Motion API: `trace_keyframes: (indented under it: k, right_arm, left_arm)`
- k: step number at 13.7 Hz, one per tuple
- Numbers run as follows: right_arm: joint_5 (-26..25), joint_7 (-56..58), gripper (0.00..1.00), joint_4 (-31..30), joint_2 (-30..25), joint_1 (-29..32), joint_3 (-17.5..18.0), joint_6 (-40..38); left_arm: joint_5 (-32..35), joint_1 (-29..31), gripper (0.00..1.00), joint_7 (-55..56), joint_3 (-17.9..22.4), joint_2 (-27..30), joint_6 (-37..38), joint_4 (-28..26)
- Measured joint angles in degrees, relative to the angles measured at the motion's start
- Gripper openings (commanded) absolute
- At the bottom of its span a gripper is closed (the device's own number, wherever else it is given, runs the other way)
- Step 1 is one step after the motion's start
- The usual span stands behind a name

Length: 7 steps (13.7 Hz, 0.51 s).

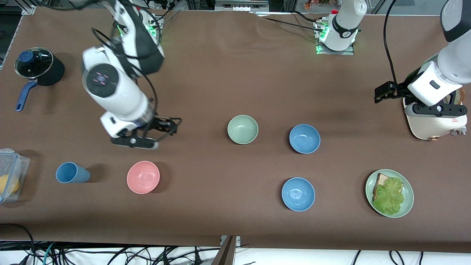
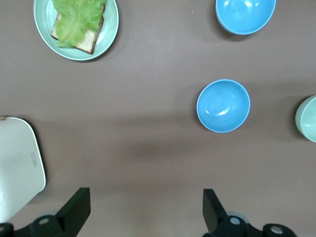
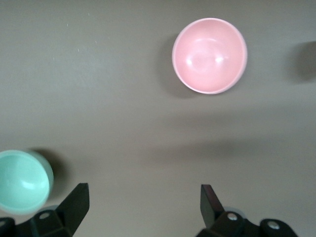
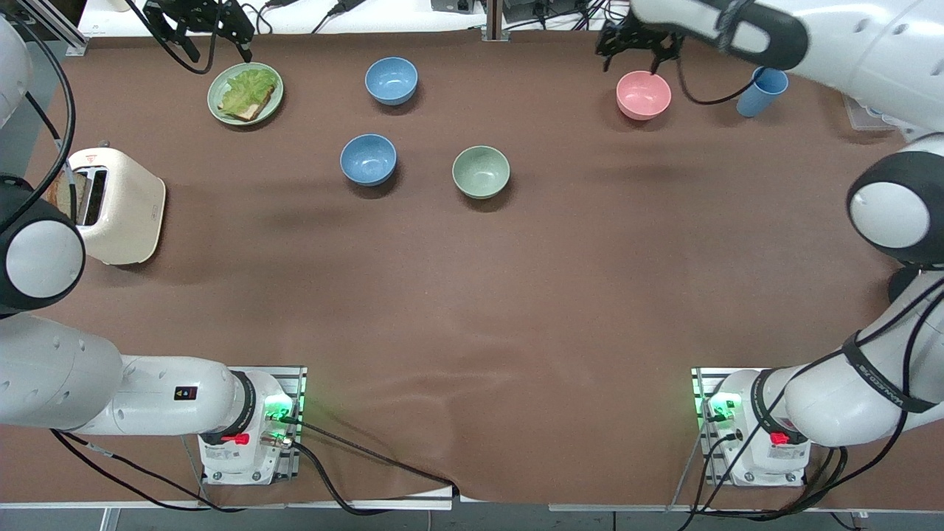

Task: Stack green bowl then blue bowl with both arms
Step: 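Open the right gripper and withdraw while the left gripper starts moving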

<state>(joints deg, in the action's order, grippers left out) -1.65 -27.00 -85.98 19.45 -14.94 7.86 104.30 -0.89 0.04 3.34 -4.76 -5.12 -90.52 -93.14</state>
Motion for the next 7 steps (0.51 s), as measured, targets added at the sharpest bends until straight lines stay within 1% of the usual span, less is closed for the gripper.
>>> trace_keyframes:
  k: [1,2,4,7]
  right_arm:
    - [1.8,3.8,0.99,-0.7,-2.9,0.9,-1.2,-2.7]
    - [3.3,7.4,0.99,-1.3,-5.6,1.4,-3.1,-5.4]
    - [4.6,13.6,0.99,-2.2,-10.2,1.9,-7.3,-9.4]
    - [5.1,20.9,0.99,-3.2,-13.9,2.1,-12.7,-11.2]
  left_arm:
    - [0.0,-0.1,1.0,0.0,-0.1,-1.1,0.3,0.0]
    - [0.0,-0.2,1.0,0.0,-0.4,-2.5,0.5,0.0]
    - [-0.1,-0.6,1.0,0.0,-0.8,-6.4,-0.2,0.0]
    - [-0.2,-2.6,1.0,0.0,-1.2,-14.0,-6.7,0.1]
